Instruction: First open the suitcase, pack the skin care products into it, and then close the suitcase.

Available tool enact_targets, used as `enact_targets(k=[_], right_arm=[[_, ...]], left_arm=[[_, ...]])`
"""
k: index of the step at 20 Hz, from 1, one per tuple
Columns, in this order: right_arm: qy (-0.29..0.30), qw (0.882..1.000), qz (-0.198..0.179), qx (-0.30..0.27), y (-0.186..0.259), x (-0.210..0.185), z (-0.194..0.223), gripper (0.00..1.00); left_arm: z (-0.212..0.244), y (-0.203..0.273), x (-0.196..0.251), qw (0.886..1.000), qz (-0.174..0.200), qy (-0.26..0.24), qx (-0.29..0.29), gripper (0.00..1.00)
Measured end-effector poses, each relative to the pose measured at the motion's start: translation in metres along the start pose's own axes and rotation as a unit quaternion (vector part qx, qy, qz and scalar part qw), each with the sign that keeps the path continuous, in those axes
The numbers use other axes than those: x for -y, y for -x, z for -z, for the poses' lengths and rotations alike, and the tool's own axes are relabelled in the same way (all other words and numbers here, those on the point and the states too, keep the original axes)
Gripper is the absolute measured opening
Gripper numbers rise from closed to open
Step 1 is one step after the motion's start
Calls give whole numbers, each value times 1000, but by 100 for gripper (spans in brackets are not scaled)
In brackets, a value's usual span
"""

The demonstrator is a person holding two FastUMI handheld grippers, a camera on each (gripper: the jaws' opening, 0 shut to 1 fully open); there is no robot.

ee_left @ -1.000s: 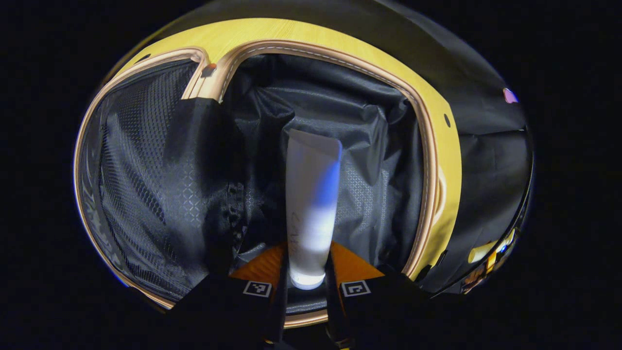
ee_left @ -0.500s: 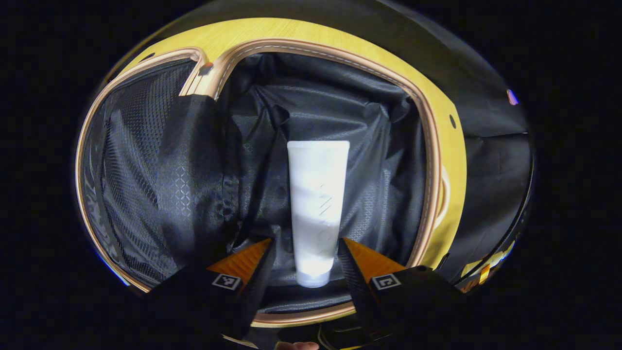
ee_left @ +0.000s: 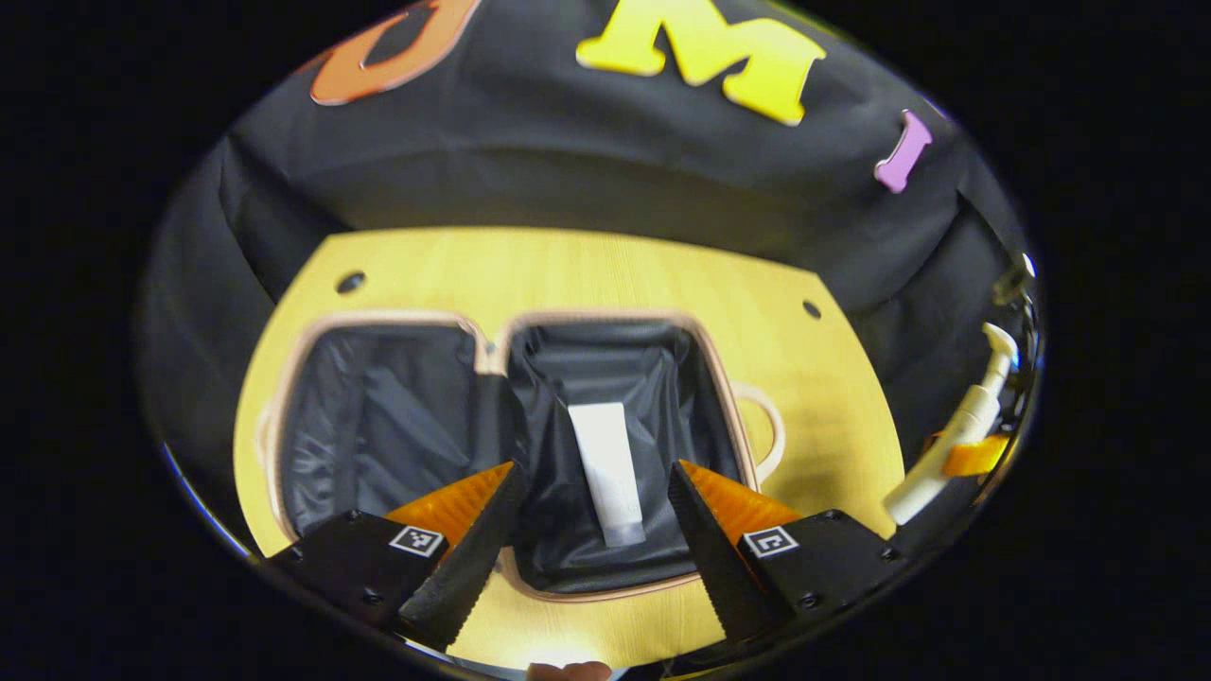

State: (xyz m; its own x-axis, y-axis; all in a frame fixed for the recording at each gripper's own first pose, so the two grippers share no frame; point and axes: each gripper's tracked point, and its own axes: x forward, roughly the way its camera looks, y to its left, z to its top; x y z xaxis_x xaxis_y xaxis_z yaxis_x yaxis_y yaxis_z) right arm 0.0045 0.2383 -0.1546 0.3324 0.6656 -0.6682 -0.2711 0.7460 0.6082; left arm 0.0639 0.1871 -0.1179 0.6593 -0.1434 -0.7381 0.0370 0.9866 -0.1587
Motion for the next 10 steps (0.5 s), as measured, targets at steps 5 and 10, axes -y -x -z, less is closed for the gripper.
enact_targets(k=[5,10], right_arm=[[-17,991,57,-116,-109,-16,-1,42],[-58,968,159,-185,-183,11,21,45]], left_arm=[[3,61,-21,992,-24,78,101,99],[43,115,-33,980,-37,138,139,99]])
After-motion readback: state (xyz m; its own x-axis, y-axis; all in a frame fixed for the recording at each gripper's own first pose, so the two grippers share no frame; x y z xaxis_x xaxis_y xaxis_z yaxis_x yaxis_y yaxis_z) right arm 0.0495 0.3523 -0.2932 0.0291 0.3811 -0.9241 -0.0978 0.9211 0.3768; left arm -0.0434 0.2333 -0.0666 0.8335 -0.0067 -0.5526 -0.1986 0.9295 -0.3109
